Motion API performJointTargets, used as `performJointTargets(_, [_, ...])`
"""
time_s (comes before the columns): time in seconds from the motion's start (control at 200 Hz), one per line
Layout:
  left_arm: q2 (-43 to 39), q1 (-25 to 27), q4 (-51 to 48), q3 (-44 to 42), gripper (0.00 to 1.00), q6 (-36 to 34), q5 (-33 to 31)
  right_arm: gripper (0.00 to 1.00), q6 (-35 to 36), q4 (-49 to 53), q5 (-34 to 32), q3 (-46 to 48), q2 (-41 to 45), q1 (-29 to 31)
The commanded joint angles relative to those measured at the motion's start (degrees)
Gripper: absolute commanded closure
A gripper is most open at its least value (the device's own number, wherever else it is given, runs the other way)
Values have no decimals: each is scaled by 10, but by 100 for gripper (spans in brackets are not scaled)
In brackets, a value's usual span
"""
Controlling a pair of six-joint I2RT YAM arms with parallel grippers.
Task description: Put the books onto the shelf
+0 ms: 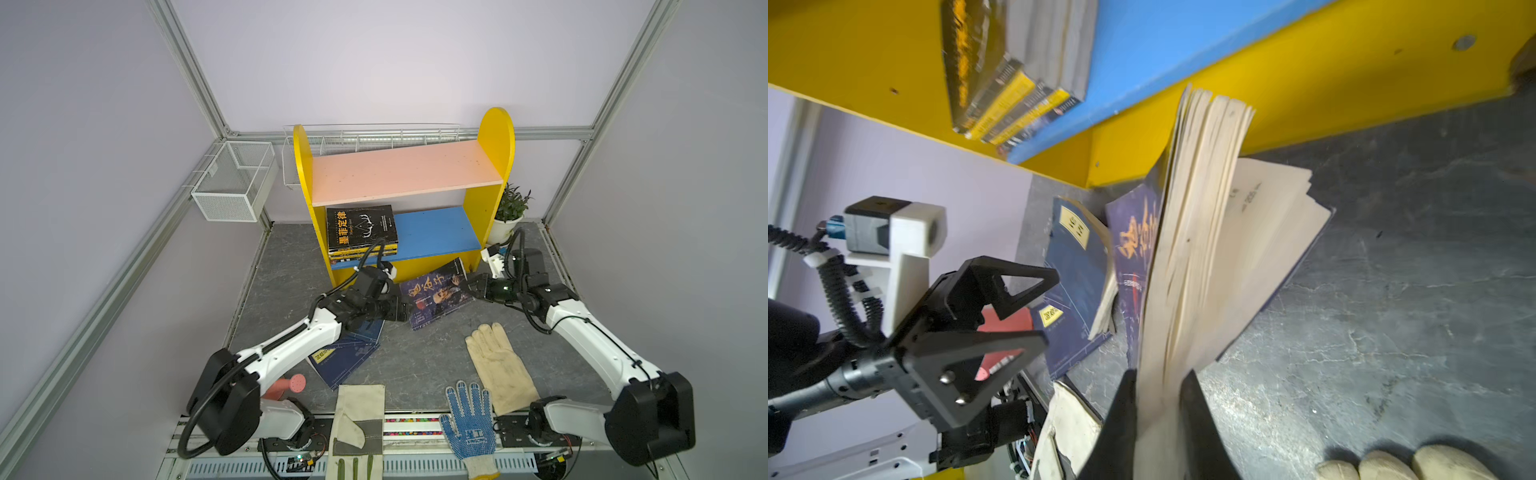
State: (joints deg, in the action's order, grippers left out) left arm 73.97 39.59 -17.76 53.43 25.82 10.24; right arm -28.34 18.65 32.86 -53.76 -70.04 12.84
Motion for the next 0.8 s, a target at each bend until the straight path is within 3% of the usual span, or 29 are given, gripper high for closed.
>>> performJointTargets(0.0, [-63, -54, 41, -47, 3, 50, 50, 93, -54, -108, 84, 5, 51, -7])
performJointTargets(0.2, [-156, -134, 152, -134, 1, 127, 154, 93, -184, -301, 126, 9, 63, -5])
performJointTargets(0.4, [-166, -137, 274, -177, 1, 180, 232, 93, -151, -284, 119, -37, 29, 60])
performJointTargets(0.555, [-165, -137, 334, -197, 1, 199, 267, 93, -177, -327, 107, -29, 5, 82])
performJointTargets(0.66, [-164, -137, 355, -202, 15, 210, 279, 93, -186, -343, 106, -28, -4, 89])
performJointTargets(0.705, [-164, -137, 366, -202, 28, 215, 287, 93, -185, -344, 103, -29, -7, 91])
performJointTargets(0.795, [-163, -137, 376, -196, 66, 219, 296, 93, -180, -340, 92, -27, -14, 92])
